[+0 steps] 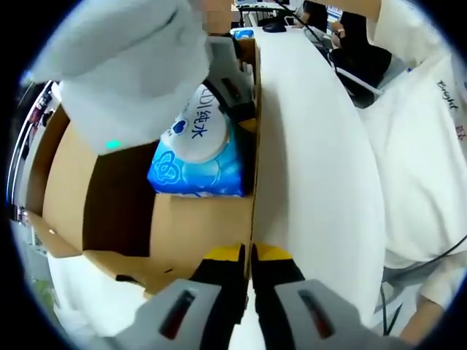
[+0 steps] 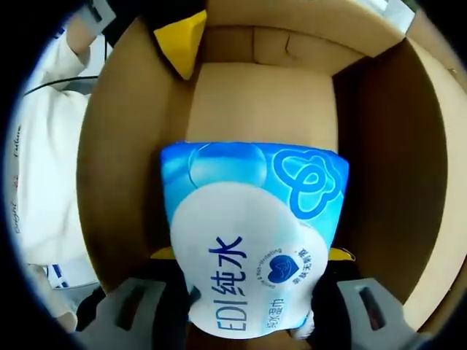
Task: Operate the shoe box by opening the lid, removing the specified soft item, and placing it in the target area until the item is outside and the box remains undamaged.
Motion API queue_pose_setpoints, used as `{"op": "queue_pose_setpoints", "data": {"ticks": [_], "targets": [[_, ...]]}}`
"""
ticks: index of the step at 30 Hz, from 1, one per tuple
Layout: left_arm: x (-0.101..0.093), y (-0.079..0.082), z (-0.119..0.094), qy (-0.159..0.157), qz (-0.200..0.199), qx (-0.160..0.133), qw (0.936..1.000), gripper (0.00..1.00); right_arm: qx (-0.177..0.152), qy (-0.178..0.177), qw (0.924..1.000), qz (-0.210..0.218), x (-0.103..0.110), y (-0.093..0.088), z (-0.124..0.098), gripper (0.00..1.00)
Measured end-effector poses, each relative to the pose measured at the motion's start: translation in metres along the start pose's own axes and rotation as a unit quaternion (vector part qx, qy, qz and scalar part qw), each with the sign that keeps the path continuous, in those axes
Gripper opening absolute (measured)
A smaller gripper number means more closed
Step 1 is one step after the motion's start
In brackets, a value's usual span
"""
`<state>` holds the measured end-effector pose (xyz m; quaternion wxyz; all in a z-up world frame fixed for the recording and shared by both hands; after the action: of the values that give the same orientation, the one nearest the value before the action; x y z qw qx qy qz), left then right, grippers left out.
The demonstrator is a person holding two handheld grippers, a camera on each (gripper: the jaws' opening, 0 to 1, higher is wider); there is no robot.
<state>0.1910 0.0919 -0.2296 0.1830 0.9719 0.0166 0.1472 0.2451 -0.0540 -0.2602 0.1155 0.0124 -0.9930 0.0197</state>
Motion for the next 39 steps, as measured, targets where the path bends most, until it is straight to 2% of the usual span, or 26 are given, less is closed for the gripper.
{"op": "queue_pose_setpoints", "data": {"ticks": [6,9,11,12,13,14,15,16,18,19,20,21,24,26,28,29,30,32,33,34,36,38,39], "targets": [[0.002,0.0,0.002,0.004,-0.002,-0.002,1.0,0.03,-0.014,0.0,0.9999,-0.004,-0.001,-0.004,-0.002,0.66],[0.005,0.0,0.004,0.002,-0.003,0.0,1.0,0.03,-0.034,-0.025,0.9973,-0.06,-0.001,-0.003,-0.005,0.65],[0.007,0.0,0.004,0.002,-0.003,-0.002,1.0,0.03,-0.043,-0.032,0.9975,-0.046,-0.002,-0.006,-0.011,0.64],[0.008,0.0,0.005,0.002,-0.004,-0.003,1.0,0.03,-0.079,-0.033,0.9957,-0.033,-0.006,-0.008,-0.014,0.63],[0.009,0.0,0.005,0.002,-0.004,-0.003,1.0,0.03,-0.074,-0.035,0.996,-0.036,-0.007,-0.01,-0.019,0.61],[0.01,0.0,0.005,0.003,-0.007,-0.002,1.0,0.03,-0.098,-0.046,0.9922,-0.061,-0.008,-0.007,-0.024,0.61],[0.01,0.0,0.006,0.005,-0.014,0.0,0.9999,0.03,-0.108,-0.048,0.9908,-0.066,-0.007,-0.007,-0.026,0.61],[0.01,0.0,0.005,0.005,-0.013,0.0,0.9999,0.03,-0.096,-0.039,0.9929,-0.059,-0.001,-0.009,-0.029,0.6],[0.011,0.0,0.005,0.004,-0.011,0.0,0.9999,0.03,-0.091,-0.034,0.9927,-0.071,0.0,-0.008,-0.026,0.6],[0.01,0.0,0.005,0.003,-0.01,0.001,0.9999,0.03,-0.072,-0.02,0.9957,-0.055,-0.002,-0.008,-0.024,0.6],[0.006,0.0,0.004,0.005,-0.009,0.001,0.9999,0.03,-0.068,-0.031,0.9956,-0.057,-0.007,-0.007,-0.021,0.6],[0.005,0.0,0.003,0.006,-0.011,0.0,0.9999,0.03,-0.054,-0.029,0.9973,-0.041,-0.009,-0.008,-0.022,0.6],[0.0,0.0,0.001,0.009,-0.01,-0.004,0.9999,0.03,-0.05,-0.033,0.9969,-0.051,-0.004,-0.01,-0.03,0.6],[-0.001,0.0,0.0,0.007,-0.01,-0.004,0.9999,0.03,-0.049,-0.038,0.9967,-0.051,-0.005,-0.013,-0.048,0.6],[0.007,0.0,0.001,0.004,-0.01,-0.003,0.9999,0.03,-0.061,-0.051,0.9955,-0.051,-0.005,-0.015,-0.06,0.6],[0.009,0.0,0.002,0.003,-0.01,-0.002,0.9999,0.03,-0.075,-0.078,0.993,-0.049,-0.007,-0.014,-0.068,0.6],[0.009,0.0,0.002,0.003,-0.009,-0.002,1.0,0.03,-0.071,-0.065,0.9942,-0.048,-0.016,-0.015,-0.077,0.6],[0.01,0.0,0.002,0.003,-0.007,-0.003,1.0,0.02,-0.063,-0.101,0.9909,-0.062,-0.018,-0.015,-0.088,0.6],[0.007,-0.001,0.001,0.004,-0.003,-0.006,1.0,0.02,-0.049,-0.088,0.9927,-0.067,-0.014,-0.017,-0.092,0.6],[0.005,-0.001,0.0,0.004,-0.001,-0.008,1.0,0.02,-0.048,-0.094,0.9923,-0.064,-0.01,-0.018,-0.096,0.6],[-0.002,-0.001,-0.001,0.004,-0.003,-0.01,0.9999,0.02,-0.047,-0.085,0.9934,-0.061,-0.004,-0.022,-0.102,0.6],[-0.008,-0.001,-0.002,0.004,0.0,-0.007,1.0,0.02,-0.061,-0.076,0.9939,-0.053,-0.001,-0.023,-0.103,0.6],[-0.001,-0.001,-0.001,0.002,0.0,-0.006,1.0,0.02,-0.065,-0.078,0.9935,-0.051,-0.001,-0.023,-0.103,0.6]]}}
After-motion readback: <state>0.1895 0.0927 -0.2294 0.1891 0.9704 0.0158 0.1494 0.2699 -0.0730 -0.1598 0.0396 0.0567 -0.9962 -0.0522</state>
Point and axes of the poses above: the point that each gripper's makers call its tool centre point, and the gripper's own axes: z roughly forward along the fingers, x roughly to its left, y roughly out of its top, the point moved 9 cm from there along -z, roughly backward along the fingers, and after that the axes turned 13 degrees about y, right-handed, at the moved point
